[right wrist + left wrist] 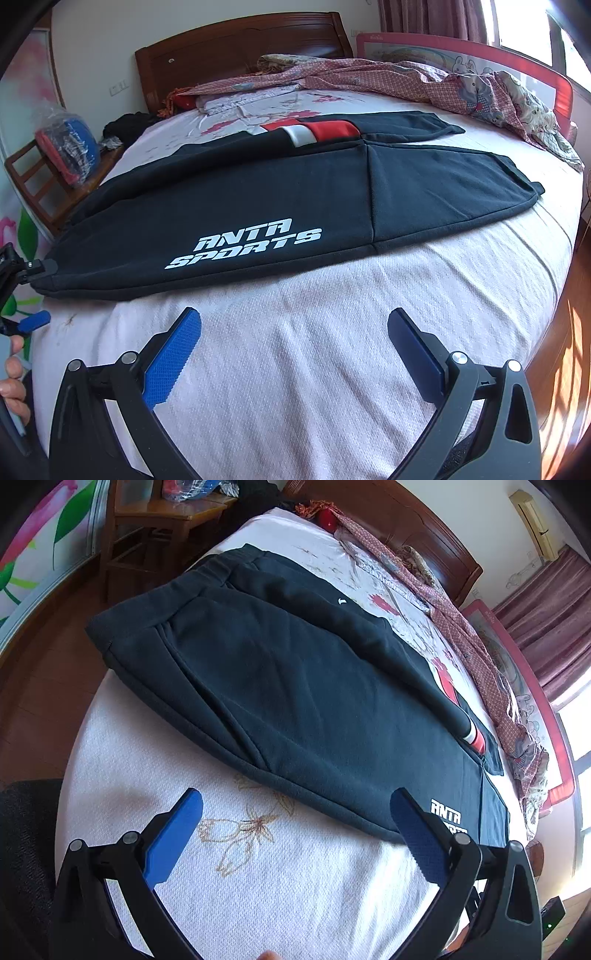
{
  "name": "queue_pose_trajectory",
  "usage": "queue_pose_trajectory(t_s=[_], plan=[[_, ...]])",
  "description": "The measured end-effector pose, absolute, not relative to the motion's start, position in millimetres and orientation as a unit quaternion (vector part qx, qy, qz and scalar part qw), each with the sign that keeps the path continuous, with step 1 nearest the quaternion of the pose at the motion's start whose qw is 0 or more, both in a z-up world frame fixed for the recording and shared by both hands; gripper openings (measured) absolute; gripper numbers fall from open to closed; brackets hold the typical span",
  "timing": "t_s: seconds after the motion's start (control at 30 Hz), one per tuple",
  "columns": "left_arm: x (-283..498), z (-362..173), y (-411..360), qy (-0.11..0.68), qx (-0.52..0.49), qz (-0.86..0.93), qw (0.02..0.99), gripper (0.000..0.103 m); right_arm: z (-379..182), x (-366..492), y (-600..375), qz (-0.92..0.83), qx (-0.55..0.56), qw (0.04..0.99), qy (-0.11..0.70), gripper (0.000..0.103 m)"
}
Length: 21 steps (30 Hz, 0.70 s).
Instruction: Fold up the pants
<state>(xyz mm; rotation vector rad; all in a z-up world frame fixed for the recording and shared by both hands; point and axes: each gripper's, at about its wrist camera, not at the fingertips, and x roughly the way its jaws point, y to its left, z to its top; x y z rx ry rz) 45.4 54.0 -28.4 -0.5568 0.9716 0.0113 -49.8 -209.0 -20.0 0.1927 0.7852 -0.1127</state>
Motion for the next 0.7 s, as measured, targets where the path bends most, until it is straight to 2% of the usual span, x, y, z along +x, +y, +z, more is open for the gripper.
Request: queue_pose_trajectory(t_s=[0.43,0.53,0.7], plan=[[44,-31,46,0.473,-0.238,-0.008,0.849,0.101,-21,-50,-212,-0.051,0.108,0.916,0.382,0.1],[51,-41,57,0.492,-0.304,-0.033,0.815,0.101,-20,-51,-214,-0.044,0.121,0.915,0.382,0.1],[60,-46,77,0.469,-0.386,-0.041,0.794,0.101,-20,-50,-212,-0.048,0.114,0.916,0.383,0.1]])
